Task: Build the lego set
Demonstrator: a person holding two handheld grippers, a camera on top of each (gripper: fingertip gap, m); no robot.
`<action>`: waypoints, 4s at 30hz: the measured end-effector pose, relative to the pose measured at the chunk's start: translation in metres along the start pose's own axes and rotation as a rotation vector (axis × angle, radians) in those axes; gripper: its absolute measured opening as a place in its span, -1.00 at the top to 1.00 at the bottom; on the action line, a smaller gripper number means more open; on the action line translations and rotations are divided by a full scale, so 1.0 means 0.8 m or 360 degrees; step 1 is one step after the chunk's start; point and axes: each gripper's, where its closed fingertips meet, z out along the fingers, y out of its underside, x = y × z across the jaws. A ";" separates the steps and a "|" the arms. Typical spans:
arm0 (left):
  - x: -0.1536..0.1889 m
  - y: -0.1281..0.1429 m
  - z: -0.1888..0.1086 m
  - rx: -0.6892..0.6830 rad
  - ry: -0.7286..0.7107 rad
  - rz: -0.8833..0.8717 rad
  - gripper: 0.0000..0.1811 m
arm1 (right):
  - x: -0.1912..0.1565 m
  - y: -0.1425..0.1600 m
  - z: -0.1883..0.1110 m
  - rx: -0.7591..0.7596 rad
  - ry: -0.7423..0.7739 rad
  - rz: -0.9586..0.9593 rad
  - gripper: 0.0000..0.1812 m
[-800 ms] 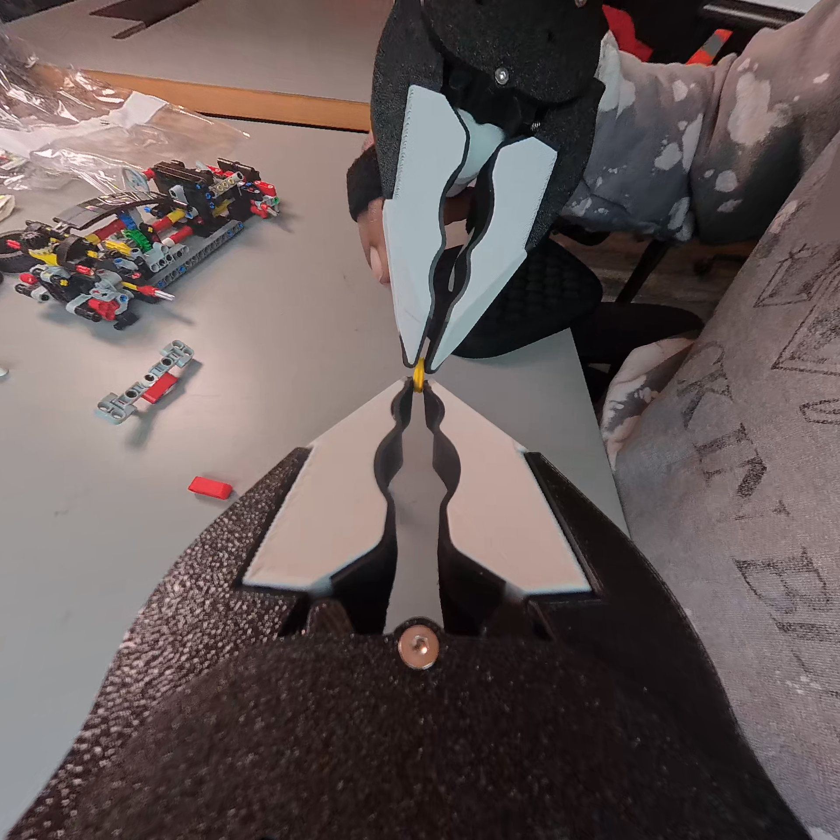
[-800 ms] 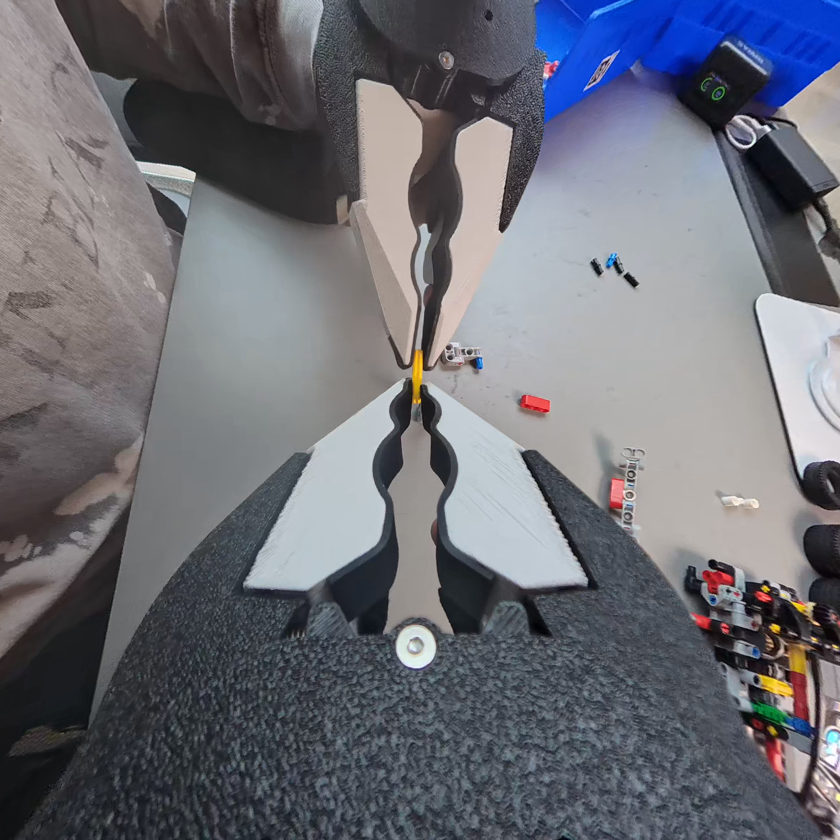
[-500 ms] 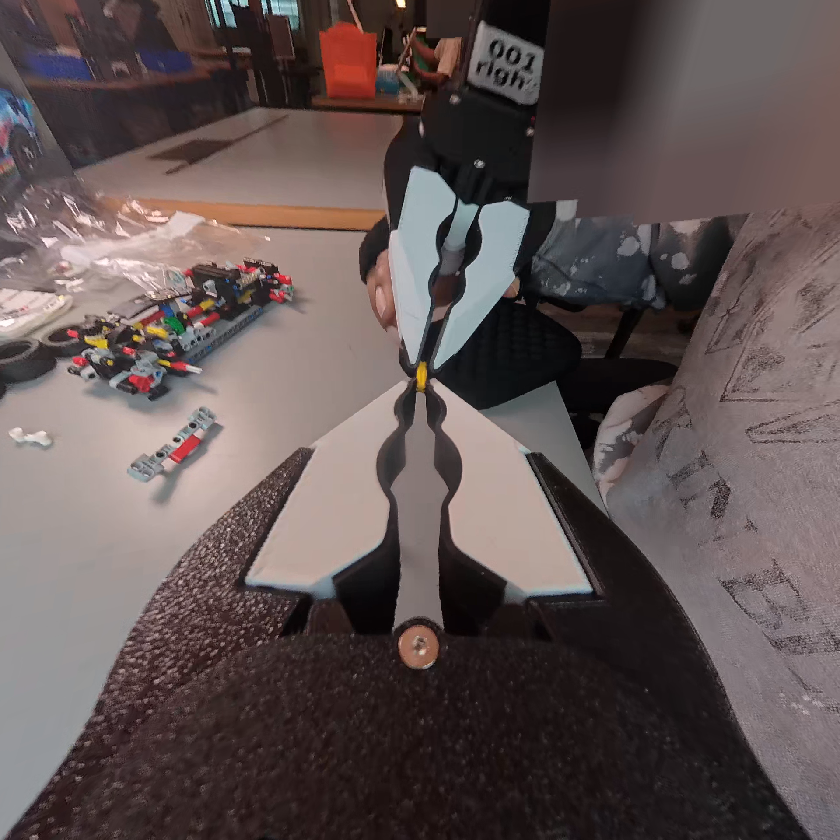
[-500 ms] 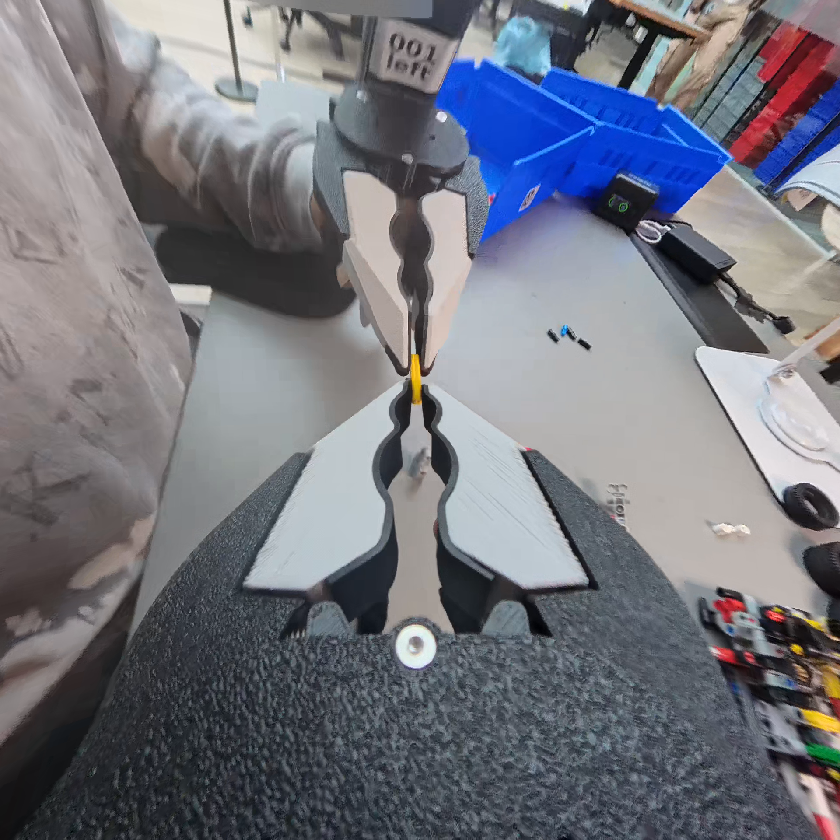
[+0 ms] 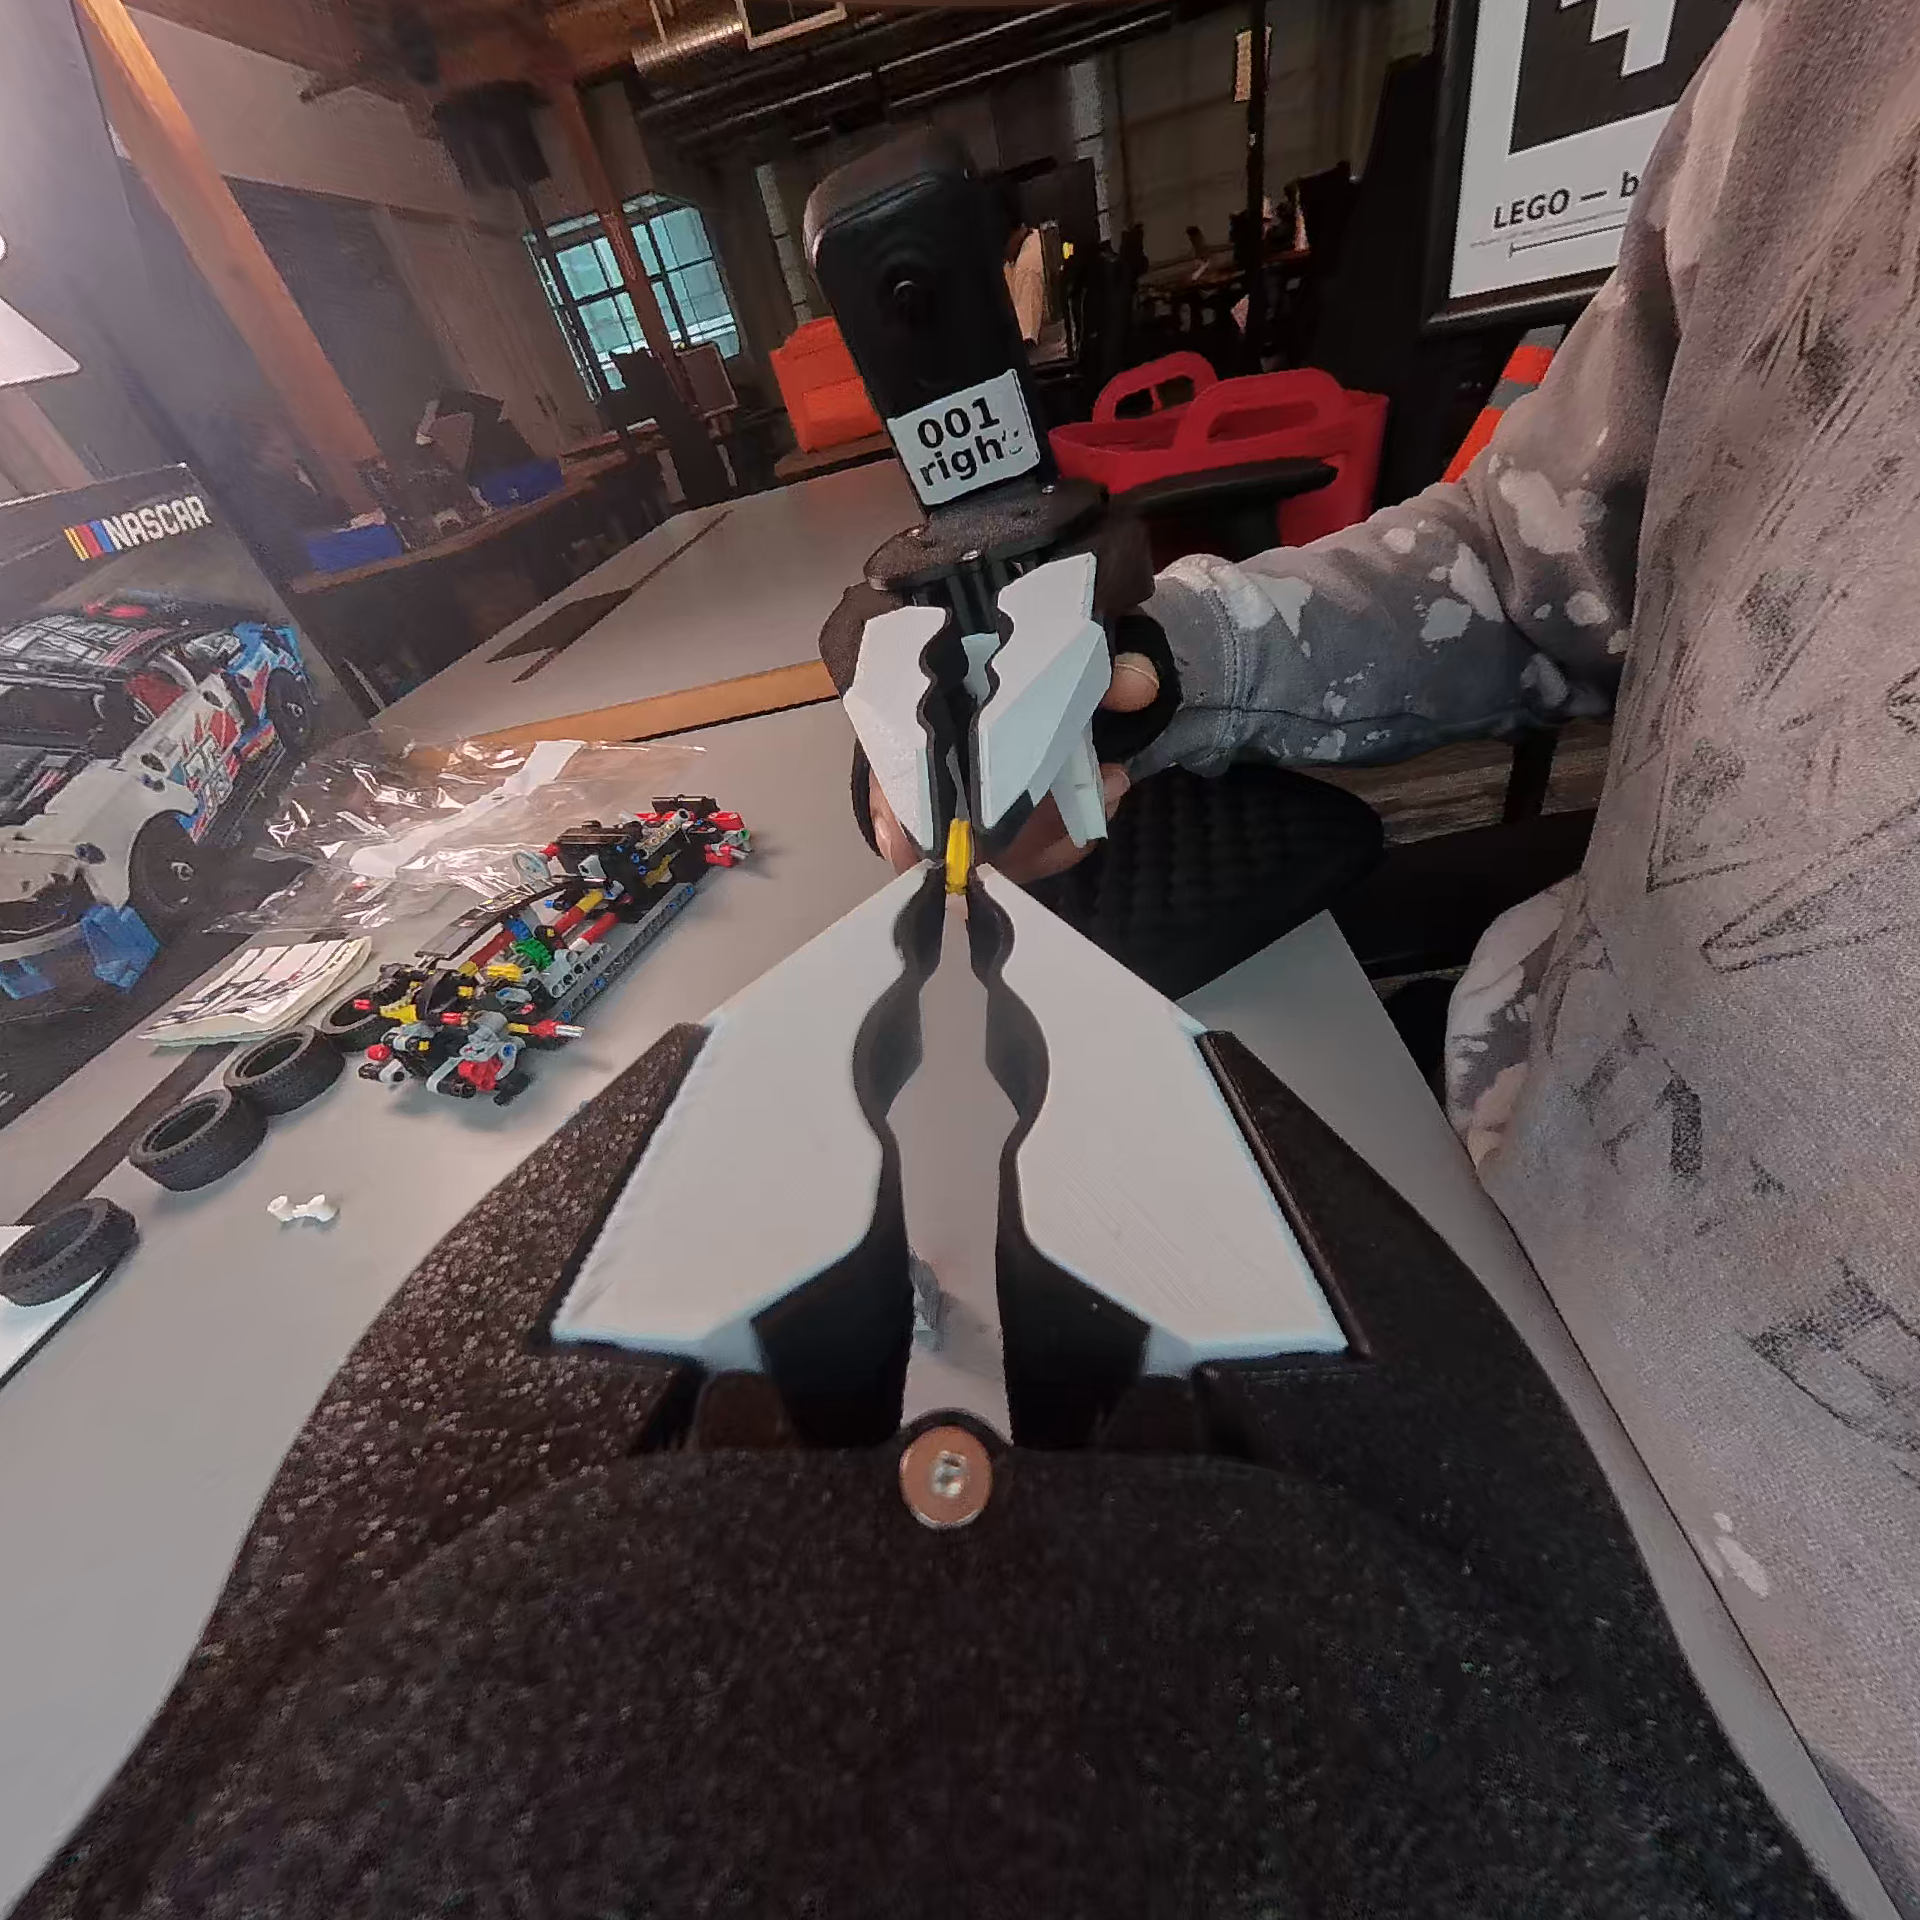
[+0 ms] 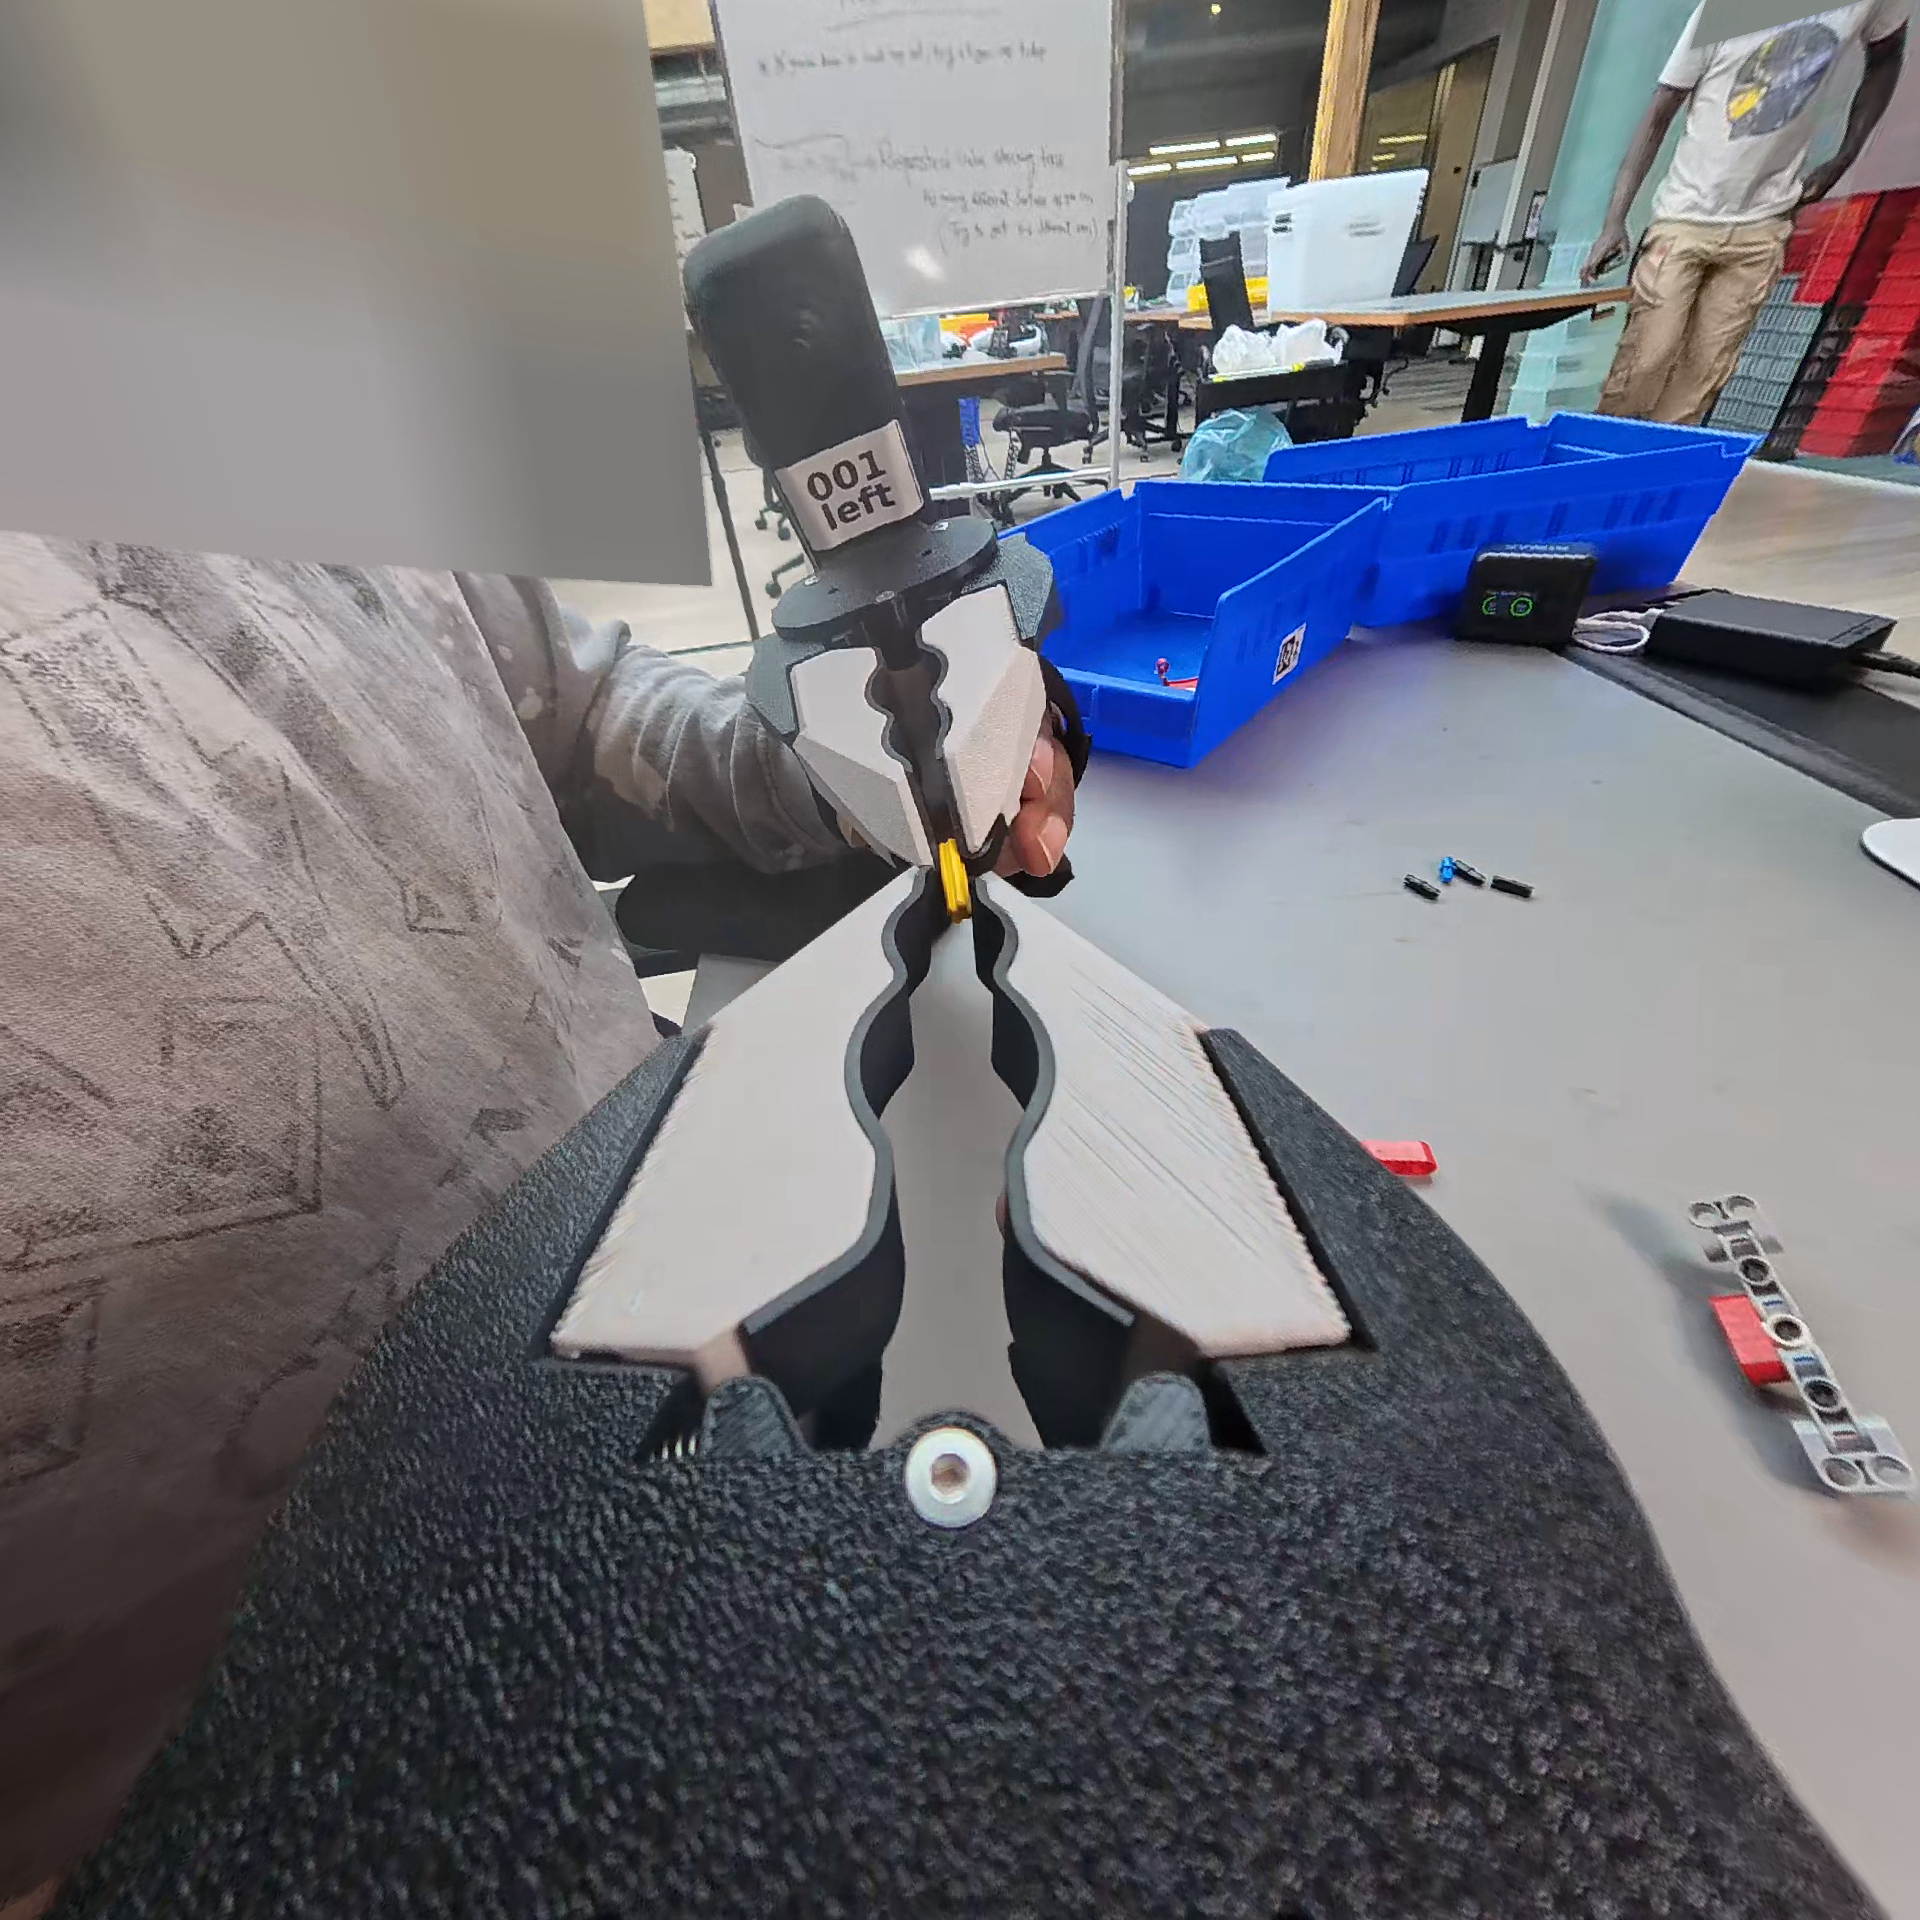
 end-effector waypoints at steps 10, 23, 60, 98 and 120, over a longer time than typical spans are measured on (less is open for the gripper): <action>-0.001 -0.003 -0.003 0.0029 -0.0042 0.0084 0.97 | 0.002 0.000 0.006 0.0040 -0.0042 0.0070 0.97; -0.003 -0.003 -0.005 0.0033 -0.0062 0.0086 0.96 | 0.005 0.003 0.010 0.0032 -0.0057 0.0079 0.98; -0.005 -0.009 -0.012 0.0130 0.0124 -0.0317 0.97 | 0.002 0.000 0.014 -0.0020 0.0068 -0.0398 0.88; -0.005 -0.003 -0.012 0.0098 0.0144 -0.0383 0.95 | -0.001 -0.010 0.015 0.0055 0.0086 -0.0322 0.98; -0.017 0.038 0.005 -0.0161 0.0089 -0.0485 0.95 | 0.030 0.032 0.010 0.0002 0.0083 -0.0095 0.98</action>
